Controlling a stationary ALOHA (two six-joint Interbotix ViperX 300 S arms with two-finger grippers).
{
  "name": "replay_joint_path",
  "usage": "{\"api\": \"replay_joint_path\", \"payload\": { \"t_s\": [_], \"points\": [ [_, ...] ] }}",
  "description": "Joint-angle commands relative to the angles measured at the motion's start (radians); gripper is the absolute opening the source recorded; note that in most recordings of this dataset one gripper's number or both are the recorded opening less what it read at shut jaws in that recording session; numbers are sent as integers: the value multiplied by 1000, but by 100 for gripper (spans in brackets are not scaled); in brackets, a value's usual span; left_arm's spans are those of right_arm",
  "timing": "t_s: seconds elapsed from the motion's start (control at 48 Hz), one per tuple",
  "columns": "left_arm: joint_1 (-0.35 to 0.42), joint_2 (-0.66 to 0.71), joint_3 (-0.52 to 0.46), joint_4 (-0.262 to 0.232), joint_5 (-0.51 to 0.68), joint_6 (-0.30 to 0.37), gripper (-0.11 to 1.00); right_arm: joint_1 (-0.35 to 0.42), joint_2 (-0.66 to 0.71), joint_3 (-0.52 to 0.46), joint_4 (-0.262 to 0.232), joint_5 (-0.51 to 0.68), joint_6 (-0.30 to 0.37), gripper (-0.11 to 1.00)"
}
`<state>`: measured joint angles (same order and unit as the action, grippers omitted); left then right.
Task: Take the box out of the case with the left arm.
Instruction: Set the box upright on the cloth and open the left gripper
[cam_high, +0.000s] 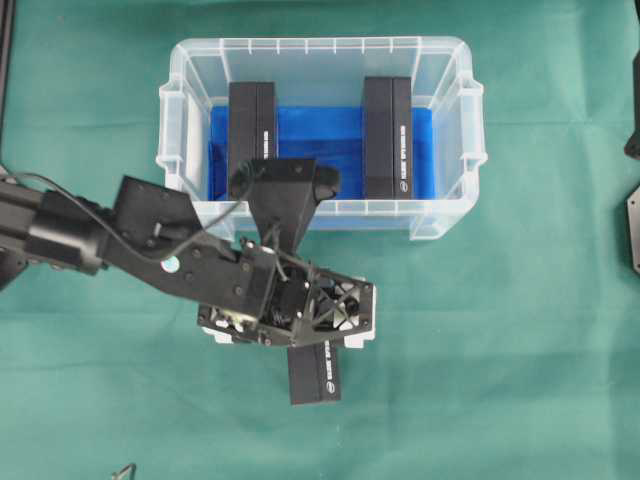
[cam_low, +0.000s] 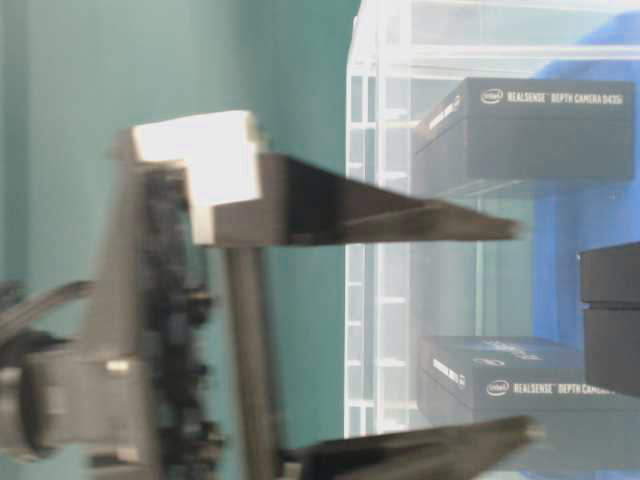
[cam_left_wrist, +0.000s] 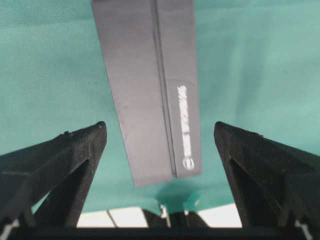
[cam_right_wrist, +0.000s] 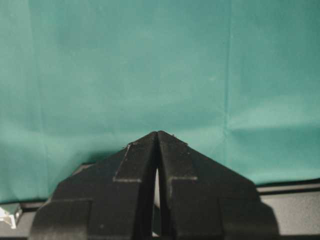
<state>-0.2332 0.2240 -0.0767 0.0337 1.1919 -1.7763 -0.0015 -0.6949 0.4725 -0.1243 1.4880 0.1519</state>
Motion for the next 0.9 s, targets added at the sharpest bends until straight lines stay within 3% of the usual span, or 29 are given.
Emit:
{"api": "replay_joint_path", "payload": {
  "t_s": [0.0, 0.208, 0.562, 0.875],
  "points": [
    [15, -58, -63, 6, 55, 15, 88, 0, 0, -17, -2, -2, 0, 1],
    [31, -91, -143, 28, 160, 21, 88, 0, 0, -17, -2, -2, -2, 1],
    [26, -95, -132, 31, 163, 18, 88, 0, 0, -17, -2, -2, -6, 1],
    [-18, -166, -25, 29, 170, -11, 88, 0, -2, -17, -2, -2, -11, 1]
  ]
}}
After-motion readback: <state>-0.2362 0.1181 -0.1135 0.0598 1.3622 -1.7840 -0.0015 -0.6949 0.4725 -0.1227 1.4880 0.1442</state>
